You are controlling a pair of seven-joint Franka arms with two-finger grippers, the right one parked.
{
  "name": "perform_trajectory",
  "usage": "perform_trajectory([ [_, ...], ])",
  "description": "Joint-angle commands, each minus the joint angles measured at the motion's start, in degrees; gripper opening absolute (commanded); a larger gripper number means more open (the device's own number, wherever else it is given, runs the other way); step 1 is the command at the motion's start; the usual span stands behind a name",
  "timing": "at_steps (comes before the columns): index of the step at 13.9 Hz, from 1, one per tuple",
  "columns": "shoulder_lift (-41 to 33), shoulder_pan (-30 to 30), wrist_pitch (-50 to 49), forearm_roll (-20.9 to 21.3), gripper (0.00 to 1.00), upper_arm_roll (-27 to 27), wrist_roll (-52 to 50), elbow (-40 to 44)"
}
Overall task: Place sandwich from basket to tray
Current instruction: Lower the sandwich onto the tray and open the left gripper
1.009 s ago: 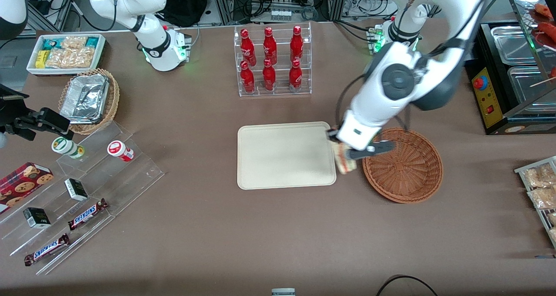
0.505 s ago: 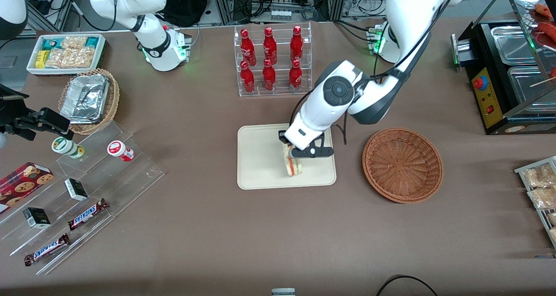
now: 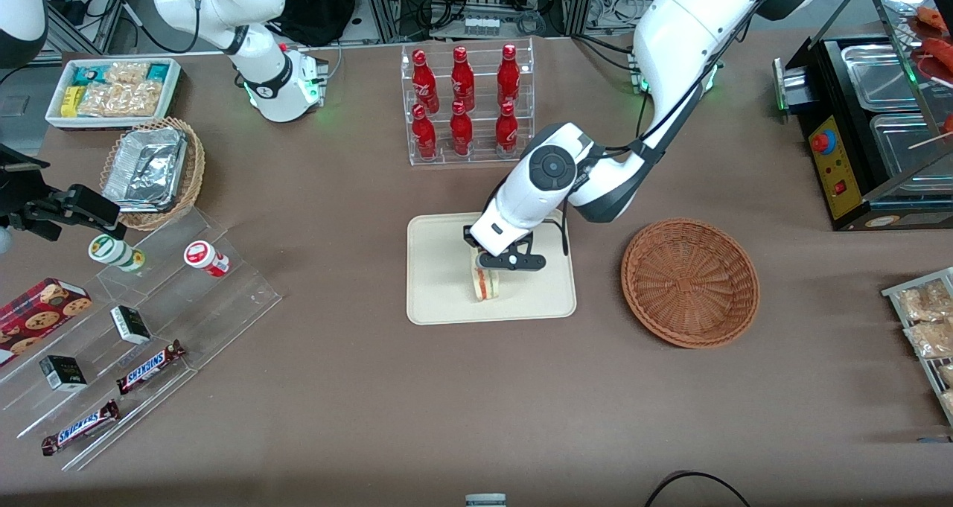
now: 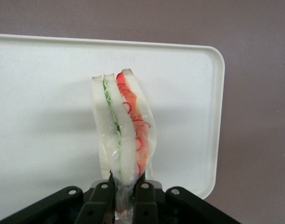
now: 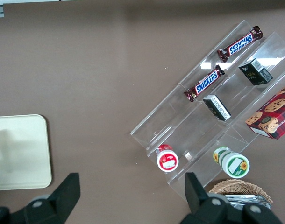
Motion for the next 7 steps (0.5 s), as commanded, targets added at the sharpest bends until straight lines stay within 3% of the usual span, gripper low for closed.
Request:
perform_trajectory([
  [1,0.53,-0.60,0.92,3.46,0.15,0.55,0.11,-1.04],
  [7,1.32,-1.03,5.31,3.82,0.19,0.55,-2.18,-3.59],
])
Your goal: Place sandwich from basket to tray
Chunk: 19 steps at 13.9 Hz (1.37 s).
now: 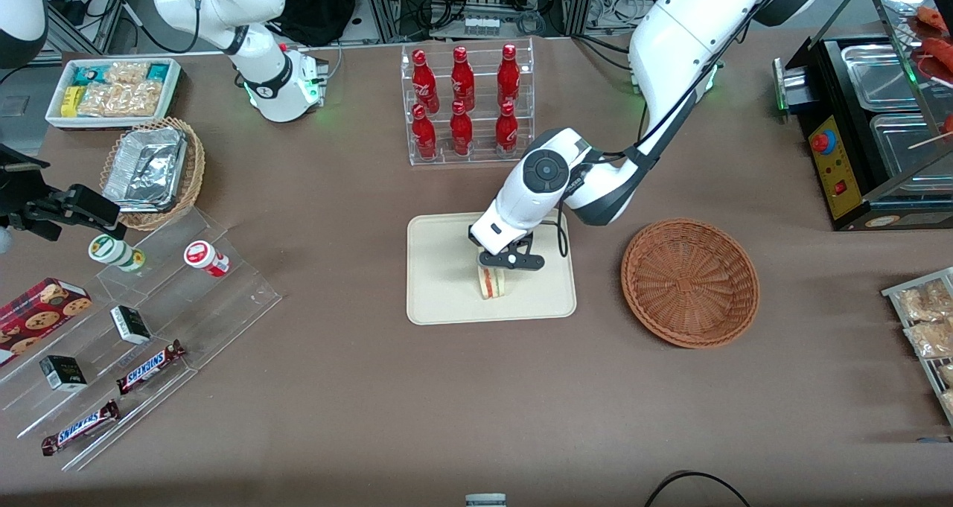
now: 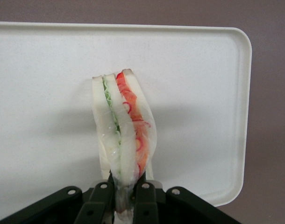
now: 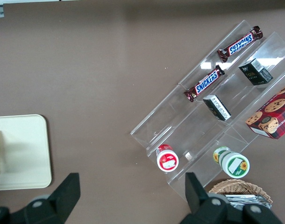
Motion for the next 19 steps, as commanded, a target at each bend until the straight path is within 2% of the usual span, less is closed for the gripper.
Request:
perform_trajectory([
  [1,0.35,-1.00,2.68,0.83,0.29,0.43,-1.78,-1.09],
  [3,0.17,-1.00,2.59,0.83,0.93,0.43,-1.60,-1.09],
  [4,-0.09,-1.00,2.24,0.83,0.99,0.43,-1.69,-1.00],
  [8,-2.28,-0.73,0.58,0.83,1.00,0.35,-2.13,-1.18],
  [12,-8.68,0.14,-7.06,0.57,1.00,0.43,-4.05,-0.92],
  [15,-16.24,3.74,-12.94,0.39,1.00,0.43,-8.36,-1.00],
  [19,-27.31,12.43,-29.98,0.57,1.00,0.43,-4.79,0.05],
])
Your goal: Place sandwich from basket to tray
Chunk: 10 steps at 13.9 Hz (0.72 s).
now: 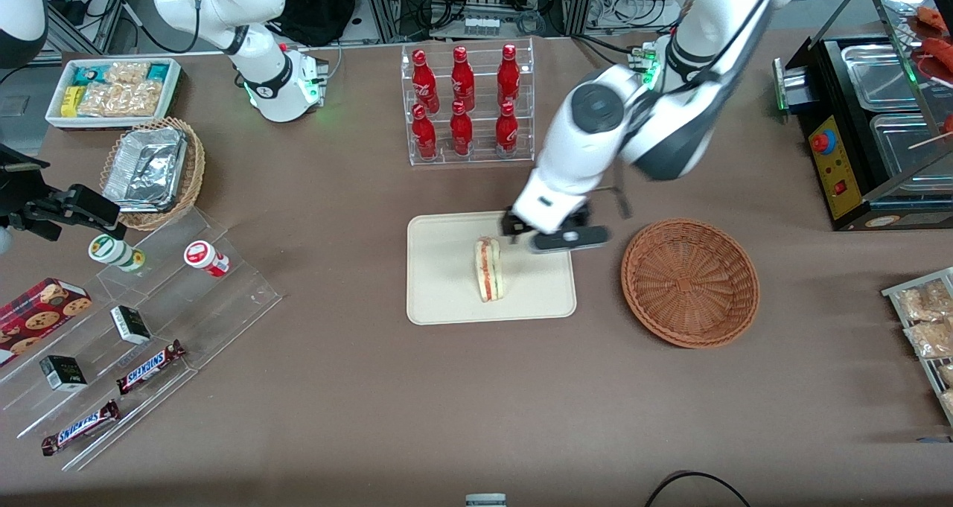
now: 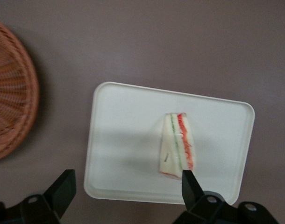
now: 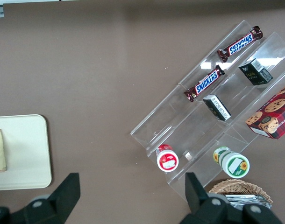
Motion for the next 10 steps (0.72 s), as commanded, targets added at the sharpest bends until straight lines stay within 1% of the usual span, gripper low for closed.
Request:
perform_trajectory([
  [1,-7.38,5.63,-9.59,0.39,1.00,-0.12,3.88,-0.18],
  [4,-10.29,11.09,-19.97,0.39,1.00,-0.03,11.09,2.63],
  [7,-12.75,15.49,-24.91,-0.05,1.00,-0.03,18.13,3.17],
  [8,-13.28,15.93,-26.31,-0.05,1.00,0.14,19.28,3.86],
  [9,-13.72,15.94,-28.15,-0.05,1.00,1.80,20.68,4.30],
  [10,-14.68,15.76,-30.17,-0.22,1.00,4.60,24.52,4.48],
])
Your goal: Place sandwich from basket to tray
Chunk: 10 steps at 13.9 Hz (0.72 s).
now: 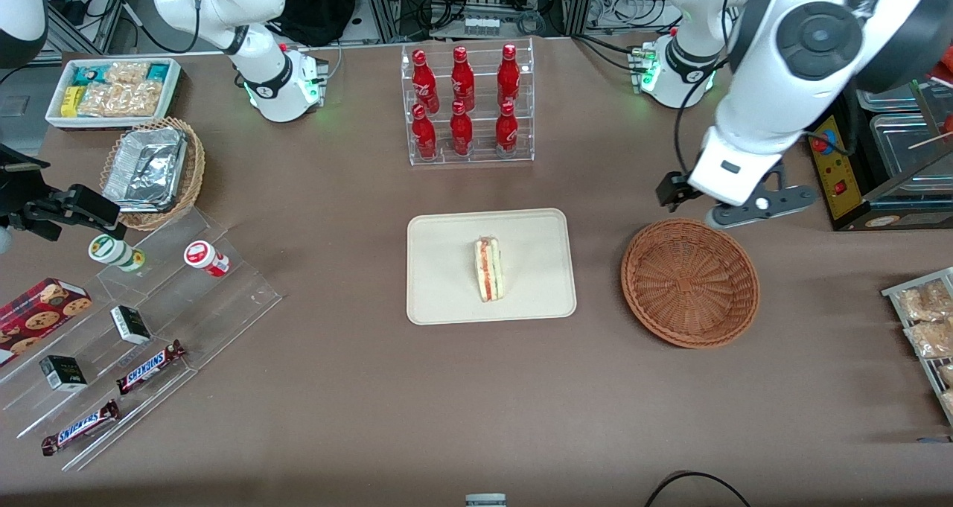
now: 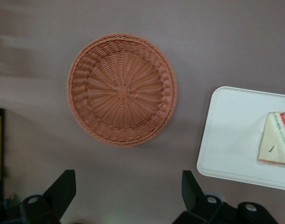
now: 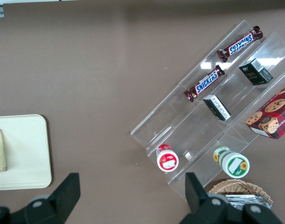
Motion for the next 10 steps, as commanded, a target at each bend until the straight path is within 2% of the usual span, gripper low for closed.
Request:
perform_trajectory([
  [1,-3.06,0.17,-5.41,-0.59,1.00,4.47,8.96,0.70],
  [5,-4.91,-0.45,-7.80,-4.70,1.00,12.21,19.08,0.70],
  [8,-5.26,-1.50,-8.95,-5.07,1.00,16.78,21.38,1.49],
  [10,-5.00,-1.50,-8.95,-5.16,1.00,17.76,23.14,2.37],
])
